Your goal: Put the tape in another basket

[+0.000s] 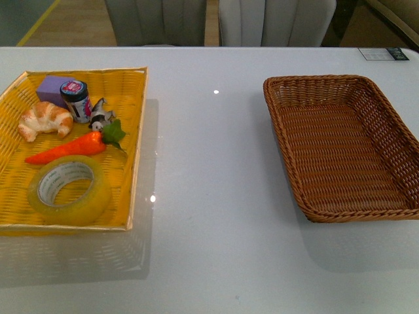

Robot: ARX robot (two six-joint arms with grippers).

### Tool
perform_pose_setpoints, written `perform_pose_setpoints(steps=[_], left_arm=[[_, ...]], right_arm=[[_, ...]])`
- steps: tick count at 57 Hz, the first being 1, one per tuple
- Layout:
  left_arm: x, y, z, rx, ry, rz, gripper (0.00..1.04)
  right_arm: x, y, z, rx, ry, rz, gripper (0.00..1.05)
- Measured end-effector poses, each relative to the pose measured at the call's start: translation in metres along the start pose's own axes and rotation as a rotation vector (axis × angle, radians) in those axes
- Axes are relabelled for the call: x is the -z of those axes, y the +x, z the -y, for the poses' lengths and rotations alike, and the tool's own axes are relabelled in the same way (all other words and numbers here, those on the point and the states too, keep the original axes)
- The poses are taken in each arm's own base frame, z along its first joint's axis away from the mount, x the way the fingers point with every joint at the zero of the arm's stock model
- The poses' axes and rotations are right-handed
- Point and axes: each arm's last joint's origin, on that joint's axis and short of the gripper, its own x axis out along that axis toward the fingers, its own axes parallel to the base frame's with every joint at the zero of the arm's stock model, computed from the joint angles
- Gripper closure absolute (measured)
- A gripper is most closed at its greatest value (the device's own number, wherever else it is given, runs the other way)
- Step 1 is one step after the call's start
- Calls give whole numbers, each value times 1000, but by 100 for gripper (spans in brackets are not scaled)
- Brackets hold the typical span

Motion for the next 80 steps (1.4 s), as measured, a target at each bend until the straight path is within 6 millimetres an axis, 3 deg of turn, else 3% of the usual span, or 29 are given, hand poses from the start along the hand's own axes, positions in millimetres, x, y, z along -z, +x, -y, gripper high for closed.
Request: perform_pose_setpoints(steps=[35, 40, 43, 49, 55, 66, 80], left_arm=[[0, 0, 0, 6, 0, -3, 9], [-3, 3, -2, 224, -54, -339, 9], [-8, 14, -3, 330, -136, -491, 9], [-15, 46, -5, 370, -161, -530, 9], [-6, 84, -9, 314, -137, -546, 9], [42, 150, -15, 215, -60, -639, 9], [95, 193, -20, 149, -29, -799, 9]], right_arm=[[0, 0, 0, 0, 0, 0, 9], [0, 0, 0, 1, 0, 0, 9], [0, 0, 0, -1, 0, 0, 9], [0, 0, 0, -1, 0, 1, 9], [0, 0, 0, 0, 0, 1, 9], [0, 0, 0, 0, 0, 1, 9], [0, 0, 0, 0, 0, 1, 9]])
